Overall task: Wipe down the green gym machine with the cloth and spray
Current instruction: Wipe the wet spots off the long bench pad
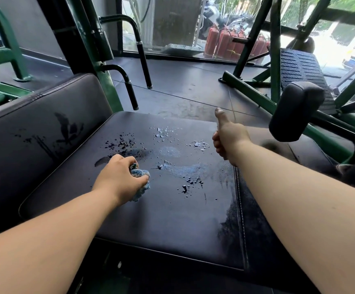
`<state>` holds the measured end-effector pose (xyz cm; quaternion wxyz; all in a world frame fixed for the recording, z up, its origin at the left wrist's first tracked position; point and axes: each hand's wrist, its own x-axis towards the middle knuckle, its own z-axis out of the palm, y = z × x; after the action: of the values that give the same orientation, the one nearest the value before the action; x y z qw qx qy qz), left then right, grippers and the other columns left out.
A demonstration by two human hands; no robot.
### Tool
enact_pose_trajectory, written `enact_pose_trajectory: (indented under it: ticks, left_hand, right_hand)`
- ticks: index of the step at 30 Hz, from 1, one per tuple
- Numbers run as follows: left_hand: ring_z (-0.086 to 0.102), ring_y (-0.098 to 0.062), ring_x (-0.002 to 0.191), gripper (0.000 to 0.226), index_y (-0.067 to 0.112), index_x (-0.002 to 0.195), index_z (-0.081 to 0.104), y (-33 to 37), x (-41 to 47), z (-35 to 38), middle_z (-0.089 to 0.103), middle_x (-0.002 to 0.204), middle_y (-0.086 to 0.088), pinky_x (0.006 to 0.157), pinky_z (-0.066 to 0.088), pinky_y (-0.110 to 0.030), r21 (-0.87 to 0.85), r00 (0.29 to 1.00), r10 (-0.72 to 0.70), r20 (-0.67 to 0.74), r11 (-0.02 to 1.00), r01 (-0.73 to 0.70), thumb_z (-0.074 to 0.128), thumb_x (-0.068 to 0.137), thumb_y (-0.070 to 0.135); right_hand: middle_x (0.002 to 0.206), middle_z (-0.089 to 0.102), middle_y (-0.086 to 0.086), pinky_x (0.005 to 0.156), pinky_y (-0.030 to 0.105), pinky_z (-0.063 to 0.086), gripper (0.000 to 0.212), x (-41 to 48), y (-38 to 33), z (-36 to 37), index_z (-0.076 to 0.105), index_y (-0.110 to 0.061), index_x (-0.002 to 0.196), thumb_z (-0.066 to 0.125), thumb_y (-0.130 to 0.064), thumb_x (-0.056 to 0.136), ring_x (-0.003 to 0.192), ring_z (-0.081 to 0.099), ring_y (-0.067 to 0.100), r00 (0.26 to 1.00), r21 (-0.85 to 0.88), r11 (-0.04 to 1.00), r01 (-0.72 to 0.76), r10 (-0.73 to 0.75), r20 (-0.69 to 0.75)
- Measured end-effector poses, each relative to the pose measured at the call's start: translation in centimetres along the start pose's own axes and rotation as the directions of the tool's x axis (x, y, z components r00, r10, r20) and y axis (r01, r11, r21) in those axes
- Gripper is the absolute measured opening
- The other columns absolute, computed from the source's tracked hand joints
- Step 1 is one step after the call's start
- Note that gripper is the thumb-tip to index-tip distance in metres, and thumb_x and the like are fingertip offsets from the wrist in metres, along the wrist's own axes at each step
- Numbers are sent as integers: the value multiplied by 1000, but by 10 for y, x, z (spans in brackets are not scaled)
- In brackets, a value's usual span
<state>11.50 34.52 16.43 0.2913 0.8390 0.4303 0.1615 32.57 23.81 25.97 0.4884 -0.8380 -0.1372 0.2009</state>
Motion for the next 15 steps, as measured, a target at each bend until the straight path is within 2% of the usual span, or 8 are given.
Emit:
enact_pose_trajectory:
  ticks: [2,5,7,9,10,13,15]
  left_hand:
    - [52,-21,80,24,20,81,56,-6,-2,-2,45,91,1,69,36,-27,13,1000,-5,-2,1000,5,70,78,40]
    - [51,-23,80,24,20,81,56,-13,-4,-9,45,92,-1,70,35,-27,36,1000,-22,-3,999,22,71,79,39]
    - [50,-23,82,25,20,84,57,-16,-6,-15,45,95,-3,71,35,-27,53,1000,-27,-3,998,27,71,79,39]
    - [48,-24,84,26,21,86,56,-20,-5,-18,45,97,-3,74,36,-27,68,1000,-19,-5,997,19,71,79,41]
    - [48,-24,85,26,22,87,56,-21,-5,-20,45,97,-3,75,36,-27,76,1000,-18,-5,997,18,71,79,42]
    - [49,-25,87,30,21,95,58,-25,-9,-21,45,100,-4,76,36,-28,91,1000,-11,-1,996,11,70,79,43]
    - [47,-23,88,34,21,103,59,-23,-12,-22,44,103,-3,76,35,-27,113,1000,-8,19,994,6,69,80,43]
  right_hand:
    - [46,45,2,45,22,27,58,-8,2,4,46,-15,57,44,-64,87,37,36,18,997,-61,998,-5,9,71]
    - [43,41,0,40,16,23,47,-34,18,21,44,-17,61,43,-54,89,34,31,15,960,-314,949,-12,99,261]
    - [43,39,-1,41,16,21,47,-57,36,34,42,-17,59,42,-56,87,36,31,15,873,-504,863,-19,260,413]
    - [44,38,0,40,17,21,52,-72,48,42,41,-18,56,42,-60,87,37,31,16,792,-599,801,4,363,491]
    - [42,38,-1,39,15,21,52,-76,51,44,41,-17,56,43,-59,87,35,32,15,798,-609,793,29,348,492]
    - [36,39,-3,35,9,23,44,-81,58,43,42,-15,59,46,-49,87,27,31,15,895,-525,845,96,158,417]
    - [38,40,-2,37,10,23,45,-85,64,39,44,-16,59,46,-51,86,29,32,15,897,-508,857,80,160,411]
